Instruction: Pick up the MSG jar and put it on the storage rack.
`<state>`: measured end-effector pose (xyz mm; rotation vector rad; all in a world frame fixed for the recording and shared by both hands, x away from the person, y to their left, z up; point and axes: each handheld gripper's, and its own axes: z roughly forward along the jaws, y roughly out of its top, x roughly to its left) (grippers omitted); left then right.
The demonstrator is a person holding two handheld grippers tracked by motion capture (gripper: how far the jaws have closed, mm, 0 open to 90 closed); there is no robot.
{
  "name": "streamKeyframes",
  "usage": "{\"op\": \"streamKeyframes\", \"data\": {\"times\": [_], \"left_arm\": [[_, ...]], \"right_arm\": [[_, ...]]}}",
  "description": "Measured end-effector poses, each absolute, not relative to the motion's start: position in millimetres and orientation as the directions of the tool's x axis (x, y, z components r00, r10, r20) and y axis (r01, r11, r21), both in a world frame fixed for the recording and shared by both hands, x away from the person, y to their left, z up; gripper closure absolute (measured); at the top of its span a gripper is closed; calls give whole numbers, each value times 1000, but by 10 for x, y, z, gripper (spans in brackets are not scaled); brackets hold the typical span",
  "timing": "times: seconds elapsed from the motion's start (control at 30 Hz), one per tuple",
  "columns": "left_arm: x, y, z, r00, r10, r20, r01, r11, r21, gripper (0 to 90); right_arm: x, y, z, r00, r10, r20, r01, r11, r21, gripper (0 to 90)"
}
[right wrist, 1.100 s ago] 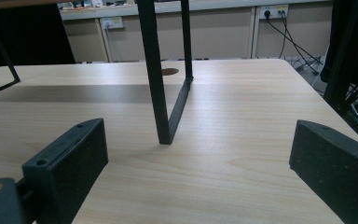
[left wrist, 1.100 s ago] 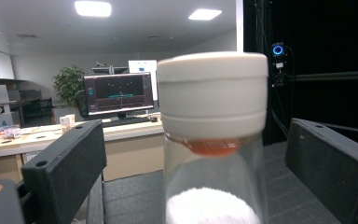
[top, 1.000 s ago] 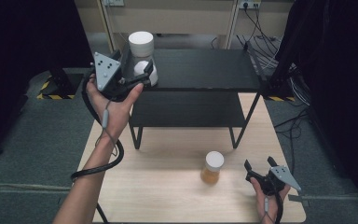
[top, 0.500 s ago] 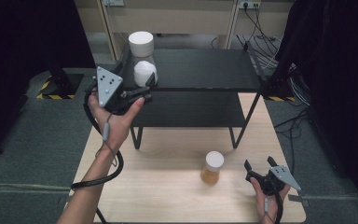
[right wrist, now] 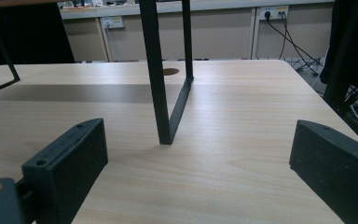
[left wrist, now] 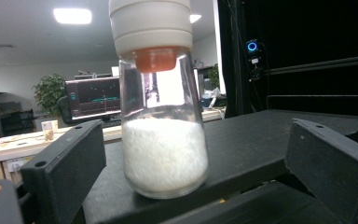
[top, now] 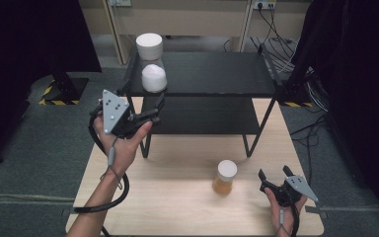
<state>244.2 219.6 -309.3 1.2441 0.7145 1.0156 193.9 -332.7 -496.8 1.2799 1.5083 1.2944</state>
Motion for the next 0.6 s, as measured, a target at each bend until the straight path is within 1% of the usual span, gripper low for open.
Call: {"op": "streamKeyframes", "data": {"times": [0.6], "left_arm": [[2335,2192,-3361,446,891,83,-214,16,977,44]], "right_arm": [[1938,-3325,-4970,-211,976,59,206,-15,978,45]]}}
